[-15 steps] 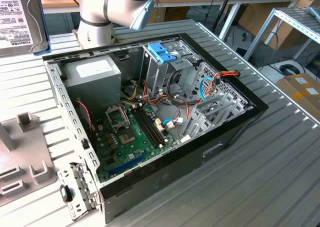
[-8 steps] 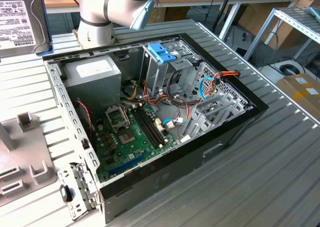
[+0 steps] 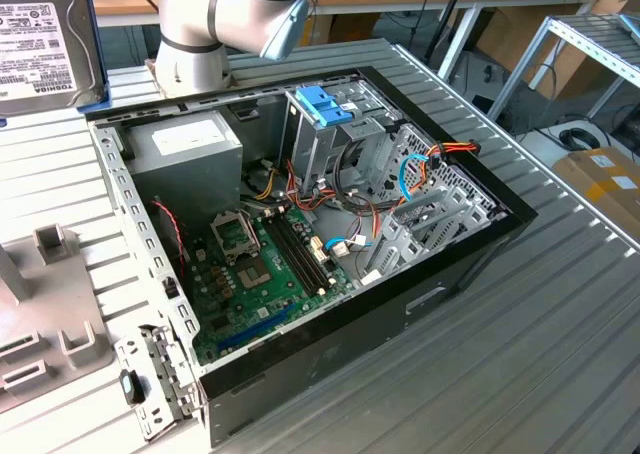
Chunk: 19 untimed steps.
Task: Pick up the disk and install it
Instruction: 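Pick up the disk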
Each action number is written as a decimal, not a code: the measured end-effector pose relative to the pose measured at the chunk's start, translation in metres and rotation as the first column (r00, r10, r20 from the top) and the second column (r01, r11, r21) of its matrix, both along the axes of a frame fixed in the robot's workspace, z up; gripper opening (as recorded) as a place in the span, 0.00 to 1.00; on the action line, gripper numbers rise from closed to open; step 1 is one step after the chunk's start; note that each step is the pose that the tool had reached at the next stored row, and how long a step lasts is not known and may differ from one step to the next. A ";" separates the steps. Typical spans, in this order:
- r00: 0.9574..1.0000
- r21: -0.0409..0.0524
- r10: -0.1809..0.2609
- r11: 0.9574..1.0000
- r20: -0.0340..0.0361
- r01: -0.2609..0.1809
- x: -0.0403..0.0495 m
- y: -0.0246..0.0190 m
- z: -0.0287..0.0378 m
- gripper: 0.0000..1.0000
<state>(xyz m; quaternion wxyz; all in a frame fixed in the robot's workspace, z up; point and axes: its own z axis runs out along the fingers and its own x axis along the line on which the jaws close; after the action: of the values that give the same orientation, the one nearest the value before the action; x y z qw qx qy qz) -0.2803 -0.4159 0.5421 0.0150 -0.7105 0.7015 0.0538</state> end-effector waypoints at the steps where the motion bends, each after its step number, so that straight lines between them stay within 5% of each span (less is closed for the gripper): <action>1: 1.000 0.000 0.000 1.000 0.000 0.000 0.0003 -0.0001 -0.0002 0.37; 19: 1.000 0.000 0.000 1.000 0.000 0.000 0.0094 -0.0026 -0.0031 0.37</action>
<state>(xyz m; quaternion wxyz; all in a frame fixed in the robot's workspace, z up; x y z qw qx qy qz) -0.2709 -0.4185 0.5390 0.0150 -0.7105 0.7015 0.0538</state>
